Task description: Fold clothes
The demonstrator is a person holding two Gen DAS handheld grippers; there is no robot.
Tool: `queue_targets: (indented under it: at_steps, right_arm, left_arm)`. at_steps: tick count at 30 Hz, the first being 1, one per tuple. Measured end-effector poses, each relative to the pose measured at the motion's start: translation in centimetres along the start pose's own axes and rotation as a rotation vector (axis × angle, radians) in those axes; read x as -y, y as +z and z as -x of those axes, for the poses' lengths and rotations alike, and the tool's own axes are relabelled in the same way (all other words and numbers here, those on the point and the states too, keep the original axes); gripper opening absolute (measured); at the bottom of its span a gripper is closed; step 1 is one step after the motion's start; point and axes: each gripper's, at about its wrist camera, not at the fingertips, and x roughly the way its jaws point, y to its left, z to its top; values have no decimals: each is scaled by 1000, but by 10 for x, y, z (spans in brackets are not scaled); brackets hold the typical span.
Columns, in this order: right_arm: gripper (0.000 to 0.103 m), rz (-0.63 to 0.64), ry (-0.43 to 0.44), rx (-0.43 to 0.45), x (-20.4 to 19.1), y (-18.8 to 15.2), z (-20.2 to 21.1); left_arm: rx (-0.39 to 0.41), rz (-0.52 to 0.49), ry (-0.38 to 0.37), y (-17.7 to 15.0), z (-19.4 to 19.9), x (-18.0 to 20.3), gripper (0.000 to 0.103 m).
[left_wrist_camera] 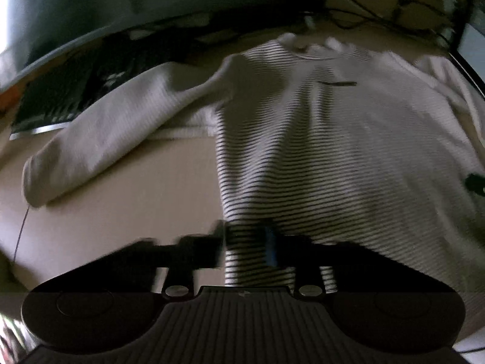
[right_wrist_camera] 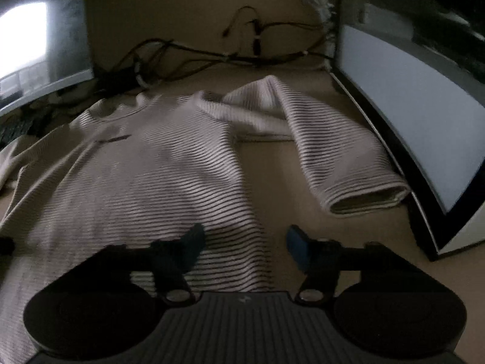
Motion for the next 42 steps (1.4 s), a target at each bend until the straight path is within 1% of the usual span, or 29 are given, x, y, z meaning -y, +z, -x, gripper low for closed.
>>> queue_targets:
  at_steps: [1,2,3,4,9,11,12,14,15,16,17,18,19,20,22,24,26,28,30,31,33,35,36,38,39,40,42]
  right_arm:
    - [35,7,-2,-1,-5,-1,2]
    - [32,14,-3,-2,-10,-2,3]
    - [23,21,-5,-3,-16,-3,5]
    - [17,28,-7,-5,-21,-5,6]
    - [16,56,7,-18,-52,-14,18]
    - [16,80,13,-29,-61,-18,25]
    - [16,88,-8,-25,-60,-18,29]
    - [22,95,-82,-3,-46,-13,39]
    - [27,99,-119,8,-39,-10,44]
    - [32,103,-156,19,-33,-8,48]
    - [35,120,-204,30,-23,-6,51]
    - [40,148,-259,41,-12,-5,53]
    - [42,175,-301,47,0,-4,52]
    - [44,202,-325,47,12,-5,49]
    - [51,252,-340,23,28,-6,39]
    - [52,311,-334,6,31,-6,30]
    - [55,382,-325,13,27,-6,23]
    - [66,485,-310,11,19,-8,15]
    - [66,582,-305,-1,10,-11,6]
    - [68,605,-306,-4,8,-12,3]
    - [68,606,-310,-6,8,-10,0]
    - [68,575,-312,-19,10,-8,-3]
    - [65,560,-312,-26,11,-7,-5]
    - [52,529,-314,-40,14,-5,-7]
    - [36,513,-315,-47,15,-4,-9]
    - [17,498,-316,-54,16,-3,-10]
    - [3,467,-317,-68,19,-1,-13]
  left_arm:
    - [5,-24,1,0,0,3,12]
    - [8,-41,6,-1,0,3,12]
    - [4,-39,8,-1,0,-2,12]
    - [1,-36,10,-1,-1,-7,12]
    - [-32,-9,9,-5,-1,-40,12]
    - [-47,19,-36,-6,2,-53,13]
    - [-55,35,-58,-7,3,-59,18]
    - [-53,82,-108,-1,12,-66,39]
    - [-48,104,-132,3,18,-69,64]
    - [-43,125,-154,7,24,-71,83]
    - [-35,136,-170,12,32,-69,88]
    - [-31,137,-190,17,39,-65,90]
    - [-29,138,-211,22,47,-62,92]
    - [-43,133,-242,25,54,-56,94]
    - [-111,107,-352,33,67,-44,94]
    - [-167,77,-446,40,79,-32,94]
    - [-179,29,-509,46,97,-20,94]
    - [-139,-19,-524,46,118,-10,94]
    - [-86,-80,-517,41,138,0,95]
    - [-72,-105,-518,37,146,3,95]
    - [-65,-121,-531,30,151,6,95]
    - [-71,-113,-550,25,152,3,95]
    - [-78,-99,-557,23,152,1,95]
    - [-89,-69,-558,21,150,-5,95]
    - [-93,-55,-558,20,148,-8,95]
    - [-97,-46,-559,20,146,-10,95]
    - [-105,-29,-561,20,141,-14,95]
